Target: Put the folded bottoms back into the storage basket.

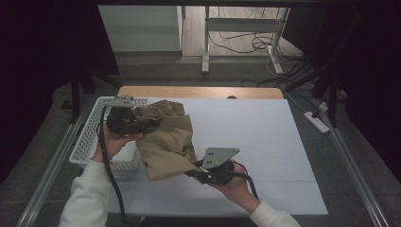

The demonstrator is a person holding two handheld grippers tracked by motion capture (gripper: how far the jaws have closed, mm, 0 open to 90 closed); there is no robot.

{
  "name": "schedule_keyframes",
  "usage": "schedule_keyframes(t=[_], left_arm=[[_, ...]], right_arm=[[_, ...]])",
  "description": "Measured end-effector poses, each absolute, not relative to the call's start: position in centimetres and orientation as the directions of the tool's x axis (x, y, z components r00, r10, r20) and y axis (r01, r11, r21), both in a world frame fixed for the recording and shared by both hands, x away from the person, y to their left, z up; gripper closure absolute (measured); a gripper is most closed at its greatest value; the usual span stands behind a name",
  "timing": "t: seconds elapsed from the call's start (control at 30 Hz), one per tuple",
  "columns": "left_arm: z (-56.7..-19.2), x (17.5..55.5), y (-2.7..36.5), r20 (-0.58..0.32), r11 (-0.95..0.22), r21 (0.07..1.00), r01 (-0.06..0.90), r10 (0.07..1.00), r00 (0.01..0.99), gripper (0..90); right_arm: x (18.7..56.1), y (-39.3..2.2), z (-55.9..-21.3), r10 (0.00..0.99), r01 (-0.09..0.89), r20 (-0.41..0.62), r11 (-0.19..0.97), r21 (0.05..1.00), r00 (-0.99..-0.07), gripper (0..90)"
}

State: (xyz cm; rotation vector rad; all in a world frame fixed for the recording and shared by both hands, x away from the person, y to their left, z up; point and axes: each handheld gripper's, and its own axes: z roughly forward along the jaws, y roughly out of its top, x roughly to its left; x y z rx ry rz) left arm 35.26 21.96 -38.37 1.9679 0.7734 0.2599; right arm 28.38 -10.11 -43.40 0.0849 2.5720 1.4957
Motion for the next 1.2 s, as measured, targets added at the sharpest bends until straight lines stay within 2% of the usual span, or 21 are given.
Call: schedule_keyframes(t=[1.2], left_arm=[[-38.0, 34.4, 25.2, -0.135, -0.298, 0.856, 0.423, 0.662, 0.737, 61.8]], right_arm=[[29.2, -7.3, -43.1, 0.097, -0.044, -0.102, 0.475, 0.879, -0.990, 77.6]])
